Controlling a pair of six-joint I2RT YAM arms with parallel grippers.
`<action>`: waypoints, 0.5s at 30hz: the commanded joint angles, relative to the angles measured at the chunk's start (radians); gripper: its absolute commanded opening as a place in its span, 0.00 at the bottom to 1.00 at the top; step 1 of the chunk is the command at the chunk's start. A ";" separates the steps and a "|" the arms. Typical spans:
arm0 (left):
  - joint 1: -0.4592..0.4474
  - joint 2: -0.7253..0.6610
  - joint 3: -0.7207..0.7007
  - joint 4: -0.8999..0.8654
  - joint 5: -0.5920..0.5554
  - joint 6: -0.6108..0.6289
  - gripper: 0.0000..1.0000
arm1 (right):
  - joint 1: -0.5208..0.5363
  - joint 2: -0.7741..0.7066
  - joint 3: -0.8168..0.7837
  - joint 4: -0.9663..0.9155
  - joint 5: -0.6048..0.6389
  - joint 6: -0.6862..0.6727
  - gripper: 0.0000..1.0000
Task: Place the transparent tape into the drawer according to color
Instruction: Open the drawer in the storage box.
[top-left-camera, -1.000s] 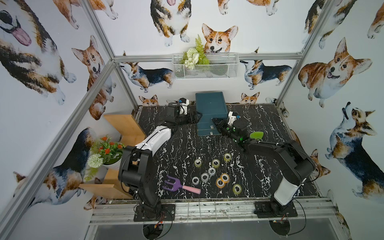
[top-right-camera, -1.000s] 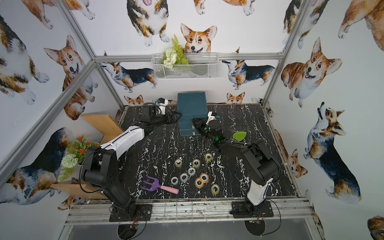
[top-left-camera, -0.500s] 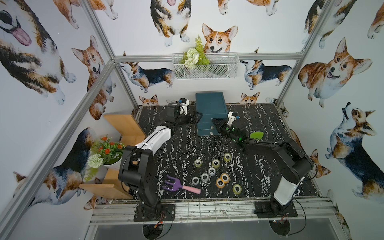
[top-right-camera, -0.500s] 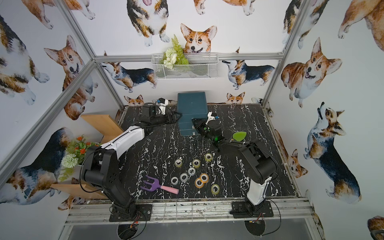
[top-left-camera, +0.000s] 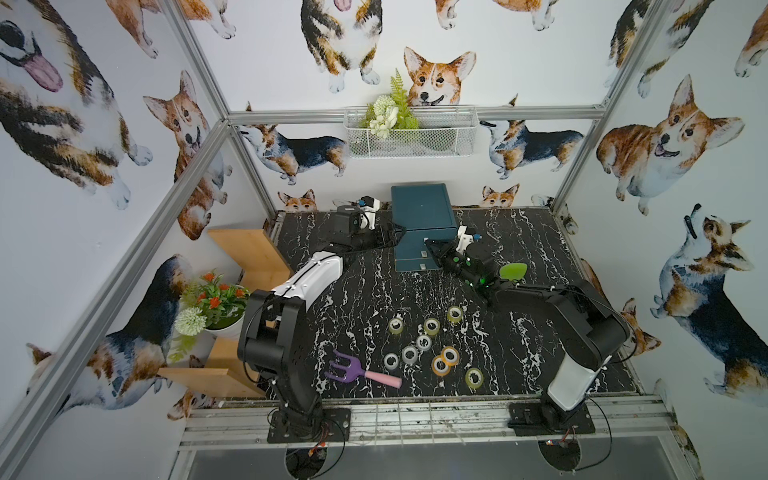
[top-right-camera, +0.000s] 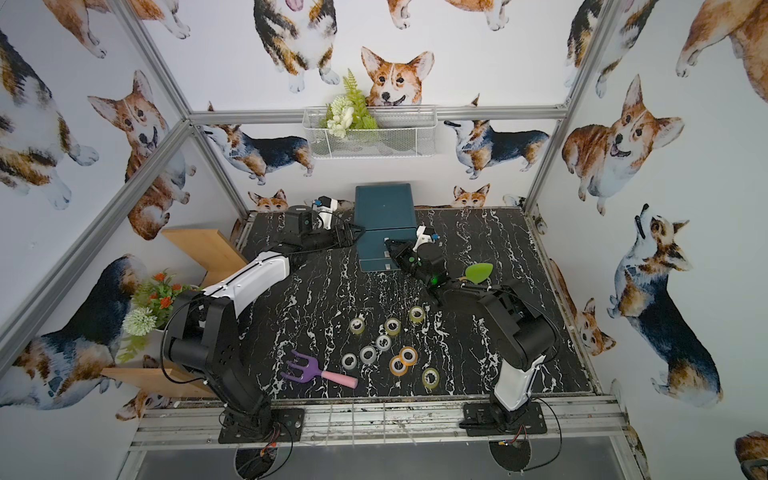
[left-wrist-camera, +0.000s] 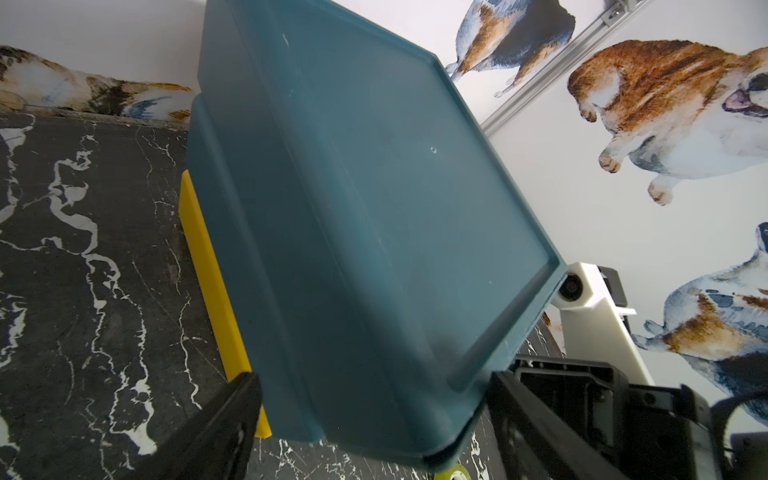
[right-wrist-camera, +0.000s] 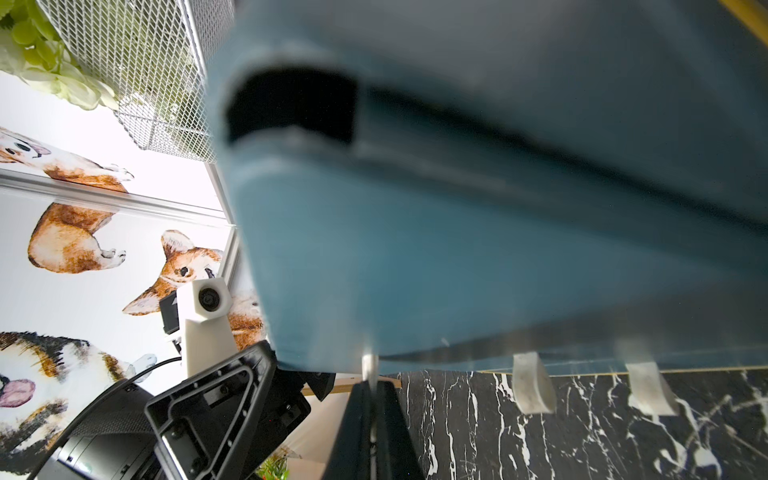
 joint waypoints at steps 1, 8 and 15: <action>0.000 0.003 -0.004 -0.005 -0.018 -0.001 0.91 | 0.001 -0.032 -0.040 0.039 -0.012 0.018 0.00; 0.003 -0.010 -0.018 0.038 -0.010 -0.029 0.93 | 0.007 -0.068 -0.098 0.048 -0.026 0.026 0.00; 0.003 -0.008 -0.013 0.049 -0.018 -0.043 0.94 | 0.014 -0.079 -0.117 0.051 -0.027 0.032 0.00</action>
